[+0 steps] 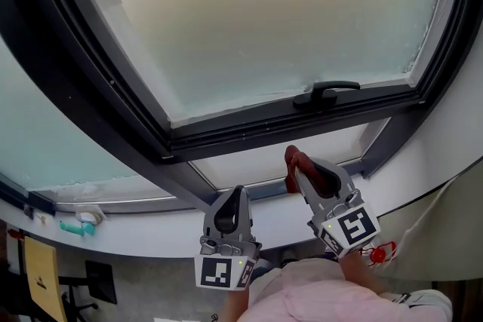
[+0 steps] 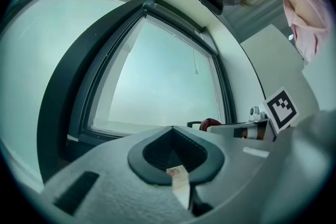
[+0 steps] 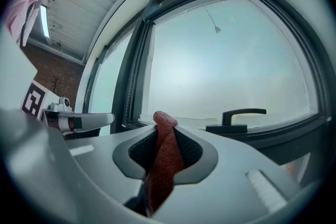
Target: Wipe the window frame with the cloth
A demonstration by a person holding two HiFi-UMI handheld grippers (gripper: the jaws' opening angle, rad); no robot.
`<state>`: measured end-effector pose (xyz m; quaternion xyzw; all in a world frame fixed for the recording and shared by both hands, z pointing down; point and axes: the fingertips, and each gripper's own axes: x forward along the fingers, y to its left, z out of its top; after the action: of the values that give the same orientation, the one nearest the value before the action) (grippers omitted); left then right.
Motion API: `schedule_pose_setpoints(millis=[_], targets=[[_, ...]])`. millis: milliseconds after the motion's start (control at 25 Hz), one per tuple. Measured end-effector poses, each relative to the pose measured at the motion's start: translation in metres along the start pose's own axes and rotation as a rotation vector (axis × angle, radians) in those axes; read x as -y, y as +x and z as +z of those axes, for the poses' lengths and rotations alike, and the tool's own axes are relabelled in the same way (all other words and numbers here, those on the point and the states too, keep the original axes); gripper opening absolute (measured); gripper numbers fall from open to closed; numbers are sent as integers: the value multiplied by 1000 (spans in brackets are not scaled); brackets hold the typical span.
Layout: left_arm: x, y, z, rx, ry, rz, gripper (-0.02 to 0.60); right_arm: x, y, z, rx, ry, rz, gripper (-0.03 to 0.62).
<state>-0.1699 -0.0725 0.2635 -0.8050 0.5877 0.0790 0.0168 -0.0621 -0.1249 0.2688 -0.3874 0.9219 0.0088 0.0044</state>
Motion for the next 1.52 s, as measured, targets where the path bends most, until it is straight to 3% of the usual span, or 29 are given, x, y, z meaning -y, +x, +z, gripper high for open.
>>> schedule_pose_setpoints(millis=[160, 360, 480, 600, 720, 880, 1040, 1320, 1520], targets=[[-25, -7, 16, 9, -11, -7, 0, -23, 33, 20, 12, 10, 40, 67], [-60, -25, 31, 20, 20, 3, 0, -68, 91, 103, 221, -16, 138, 67], [-84, -39, 35, 23, 8, 30, 0, -110, 133, 132, 301, -48, 245, 67], [-104, -49, 37, 27, 9, 44, 0, -140, 192, 103, 182, -63, 296, 67], [-117, -57, 40, 33, 6, 41, 0, -151, 231, 53, -12, -95, 239, 67], [-132, -62, 43, 36, 7, 24, 0, -151, 250, 9, -166, -191, 132, 67], [-139, -62, 41, 32, 2, -16, 0, -147, 257, -6, -233, -257, 64, 66], [-146, -63, 38, 27, -7, -60, 0, -147, 271, -16, -402, -181, 50, 66], [-146, -58, 37, 34, -9, -73, 0, -148, 266, -15, -390, -201, -1, 64]])
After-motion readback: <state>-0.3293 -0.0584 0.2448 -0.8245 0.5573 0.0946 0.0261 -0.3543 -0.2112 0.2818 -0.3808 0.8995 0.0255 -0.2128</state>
